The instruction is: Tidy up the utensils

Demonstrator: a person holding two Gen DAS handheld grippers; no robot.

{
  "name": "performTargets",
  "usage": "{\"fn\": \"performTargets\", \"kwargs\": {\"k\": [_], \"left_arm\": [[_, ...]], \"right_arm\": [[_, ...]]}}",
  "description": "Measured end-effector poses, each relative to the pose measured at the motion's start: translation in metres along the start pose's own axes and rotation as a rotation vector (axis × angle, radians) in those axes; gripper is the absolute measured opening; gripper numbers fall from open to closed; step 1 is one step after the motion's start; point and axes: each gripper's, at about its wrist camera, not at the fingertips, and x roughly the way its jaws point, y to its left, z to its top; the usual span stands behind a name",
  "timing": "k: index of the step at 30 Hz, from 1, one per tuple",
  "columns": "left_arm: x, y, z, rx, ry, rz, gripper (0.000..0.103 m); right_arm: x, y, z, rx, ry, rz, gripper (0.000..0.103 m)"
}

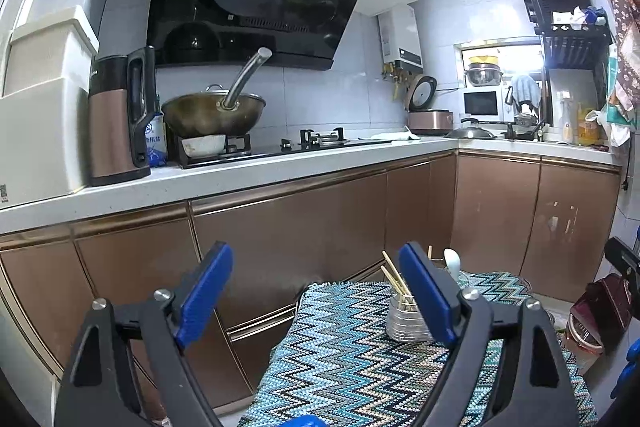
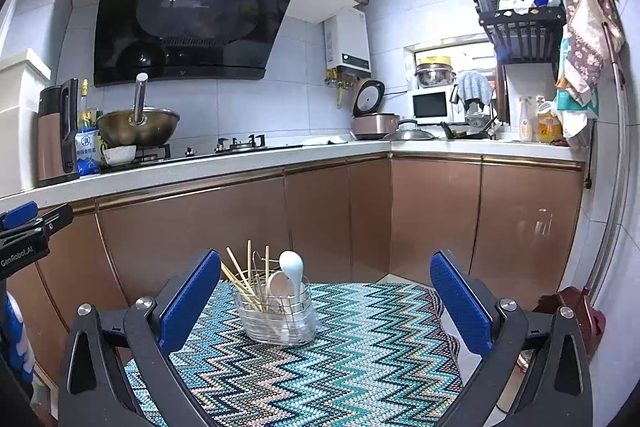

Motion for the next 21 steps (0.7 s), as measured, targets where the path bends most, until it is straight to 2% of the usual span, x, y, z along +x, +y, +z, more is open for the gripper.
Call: {"fn": "performTargets", "kwargs": {"k": [21], "left_arm": [[-0.036,0.010,0.005,-0.015,-0.063,0.005,0.085]], "right_arm": [[-0.042,0.005,0.013,-0.035,-0.059,-0.035,0.103]]}}
